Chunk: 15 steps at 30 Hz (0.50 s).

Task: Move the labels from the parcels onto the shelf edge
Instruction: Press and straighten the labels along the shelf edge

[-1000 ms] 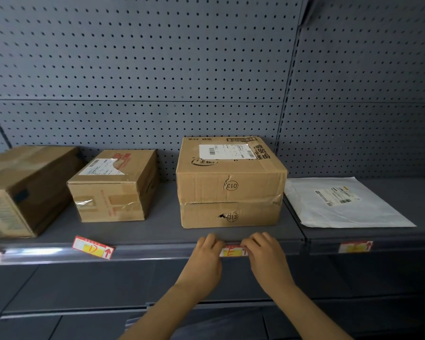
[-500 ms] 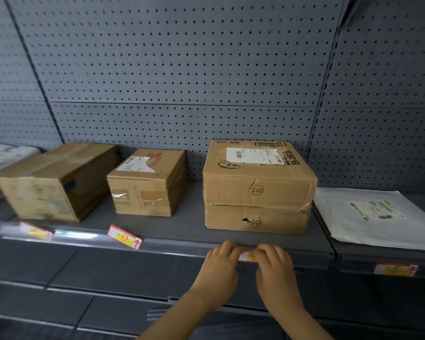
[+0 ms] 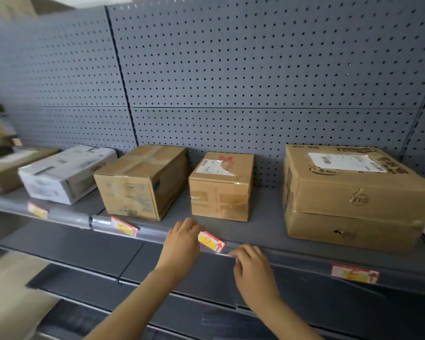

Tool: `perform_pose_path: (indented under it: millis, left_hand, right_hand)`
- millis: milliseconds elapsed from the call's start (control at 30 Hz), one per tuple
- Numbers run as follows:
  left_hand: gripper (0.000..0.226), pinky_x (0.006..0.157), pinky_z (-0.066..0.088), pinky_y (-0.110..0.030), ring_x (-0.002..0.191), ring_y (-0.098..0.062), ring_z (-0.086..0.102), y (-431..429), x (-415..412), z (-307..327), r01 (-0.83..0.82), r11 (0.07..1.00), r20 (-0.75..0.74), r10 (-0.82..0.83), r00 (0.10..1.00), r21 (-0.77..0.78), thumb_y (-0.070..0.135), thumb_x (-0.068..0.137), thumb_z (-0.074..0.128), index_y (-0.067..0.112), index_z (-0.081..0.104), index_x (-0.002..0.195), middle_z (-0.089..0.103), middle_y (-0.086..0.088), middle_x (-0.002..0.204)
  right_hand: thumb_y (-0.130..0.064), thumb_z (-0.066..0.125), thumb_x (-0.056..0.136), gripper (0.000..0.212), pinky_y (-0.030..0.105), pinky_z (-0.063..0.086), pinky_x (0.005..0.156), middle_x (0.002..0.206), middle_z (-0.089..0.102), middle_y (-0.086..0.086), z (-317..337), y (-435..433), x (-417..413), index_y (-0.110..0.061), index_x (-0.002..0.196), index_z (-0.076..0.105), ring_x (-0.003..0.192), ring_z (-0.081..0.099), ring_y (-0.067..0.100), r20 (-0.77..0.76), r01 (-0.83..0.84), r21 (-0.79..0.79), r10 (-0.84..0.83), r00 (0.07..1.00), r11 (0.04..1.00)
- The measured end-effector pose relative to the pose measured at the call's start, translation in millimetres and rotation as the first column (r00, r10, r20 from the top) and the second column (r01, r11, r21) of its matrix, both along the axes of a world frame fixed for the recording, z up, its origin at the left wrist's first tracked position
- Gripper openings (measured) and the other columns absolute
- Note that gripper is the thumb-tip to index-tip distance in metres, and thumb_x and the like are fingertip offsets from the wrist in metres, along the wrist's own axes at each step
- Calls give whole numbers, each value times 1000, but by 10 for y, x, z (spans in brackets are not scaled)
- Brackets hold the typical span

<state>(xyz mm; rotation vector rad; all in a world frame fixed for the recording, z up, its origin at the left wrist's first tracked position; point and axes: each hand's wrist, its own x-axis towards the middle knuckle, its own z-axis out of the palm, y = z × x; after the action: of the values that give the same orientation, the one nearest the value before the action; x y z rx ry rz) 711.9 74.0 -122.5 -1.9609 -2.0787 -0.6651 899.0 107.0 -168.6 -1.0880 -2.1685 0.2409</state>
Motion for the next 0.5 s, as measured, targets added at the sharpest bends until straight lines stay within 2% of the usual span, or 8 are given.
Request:
perform_pose_path:
  millis: [133, 233, 367, 500]
  left_hand:
    - [36, 77, 44, -38, 95, -30, 54, 156, -333, 53, 126, 992, -76, -127, 989, -18, 5, 80, 58, 19, 60, 113, 57, -4, 111]
    - [34, 81, 44, -38, 100, -29, 53, 237, -424, 24, 216, 975, -55, -219, 974, -55, 4, 84, 53, 18, 59, 115, 56, -6, 113]
    - [36, 68, 43, -37, 94, -31, 55, 284, -546, -80, 303, 952, 31, -302, 953, -42, -4, 80, 54, 15, 61, 109, 56, -10, 107]
    - [20, 69, 47, -39, 87, -31, 56, 335, -579, -94, 354, 935, 131, -351, 927, -6, 2, 84, 55, 12, 62, 100, 56, -11, 103]
  right_hand:
    - [-3, 63, 78, 22, 34, 50, 76, 93, 62, -2, 48, -27, -446, -20, 92, 66, 90, 56, 19, -26, 139, -58, -140, 990, 989]
    - [-7, 63, 81, 20, 33, 51, 77, 95, 62, -2, 78, -21, -600, -20, 97, 64, 92, 56, 19, 0, 221, -91, -222, 975, 971]
    - [-8, 63, 83, 20, 30, 50, 76, 98, 59, -3, 111, -66, -737, -19, 100, 64, 94, 53, 17, 22, 293, -86, -293, 956, 952]
    - [-12, 63, 85, 15, 30, 49, 74, 98, 56, -4, 133, -54, -748, -20, 98, 62, 93, 51, 15, 44, 325, -77, -322, 946, 943]
